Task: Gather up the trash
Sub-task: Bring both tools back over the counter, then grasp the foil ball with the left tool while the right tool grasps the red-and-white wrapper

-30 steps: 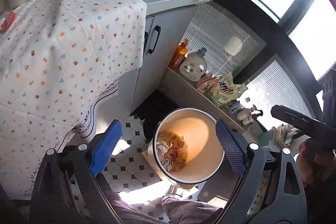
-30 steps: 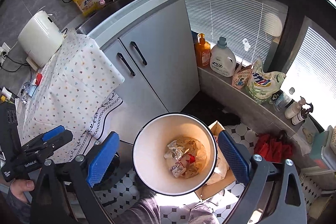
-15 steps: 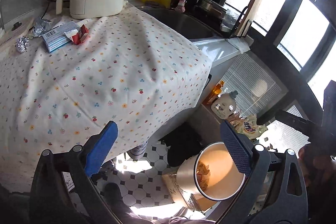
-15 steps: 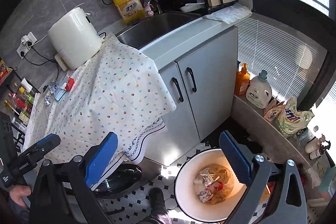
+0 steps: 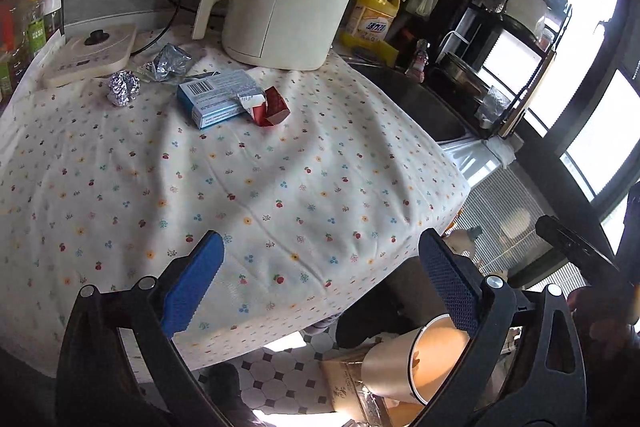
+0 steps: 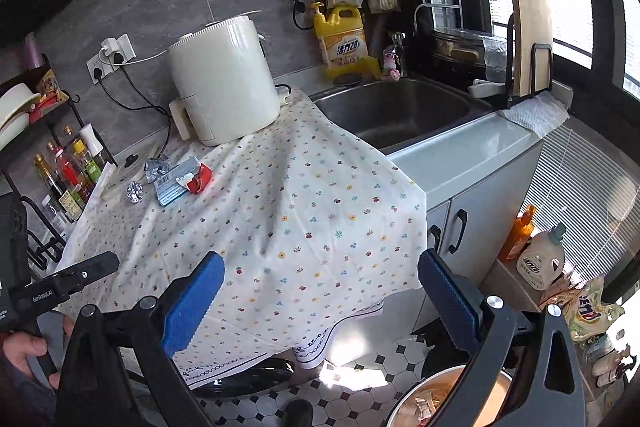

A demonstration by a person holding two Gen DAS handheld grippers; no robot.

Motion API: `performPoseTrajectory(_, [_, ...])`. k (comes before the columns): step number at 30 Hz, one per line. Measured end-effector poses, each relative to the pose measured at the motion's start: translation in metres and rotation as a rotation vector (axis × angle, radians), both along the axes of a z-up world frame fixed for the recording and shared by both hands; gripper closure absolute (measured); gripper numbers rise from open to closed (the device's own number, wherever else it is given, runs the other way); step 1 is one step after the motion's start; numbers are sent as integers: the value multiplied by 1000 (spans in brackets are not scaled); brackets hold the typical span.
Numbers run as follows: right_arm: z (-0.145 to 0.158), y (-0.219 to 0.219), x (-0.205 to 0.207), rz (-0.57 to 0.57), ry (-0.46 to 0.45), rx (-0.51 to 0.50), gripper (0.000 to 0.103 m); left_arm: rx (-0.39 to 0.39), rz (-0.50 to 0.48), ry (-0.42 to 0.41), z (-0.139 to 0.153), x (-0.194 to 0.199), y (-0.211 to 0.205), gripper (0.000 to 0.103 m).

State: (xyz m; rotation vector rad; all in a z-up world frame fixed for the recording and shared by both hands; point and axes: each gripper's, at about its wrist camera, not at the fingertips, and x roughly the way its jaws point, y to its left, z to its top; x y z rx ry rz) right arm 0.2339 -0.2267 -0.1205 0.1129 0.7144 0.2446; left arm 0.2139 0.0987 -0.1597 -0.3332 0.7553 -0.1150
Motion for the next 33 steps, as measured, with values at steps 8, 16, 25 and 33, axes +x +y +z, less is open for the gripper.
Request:
performPoseTrajectory(8, [1,61,30,52,3,-27,8,-26,94,-40,-3,21,69,6])
performPoseTrajectory(16, [-6,125,66,81,28,-28,8,-50,88,-41,-7,52,133,6])
performPoseTrajectory(25, [-18,184,100,79,99,22,8,-6,86,-45,-6,93,190,6])
performPoseTrajectory(33, [-23,200,121,53,124,20,9,50,115,24,-22,137,215,18])
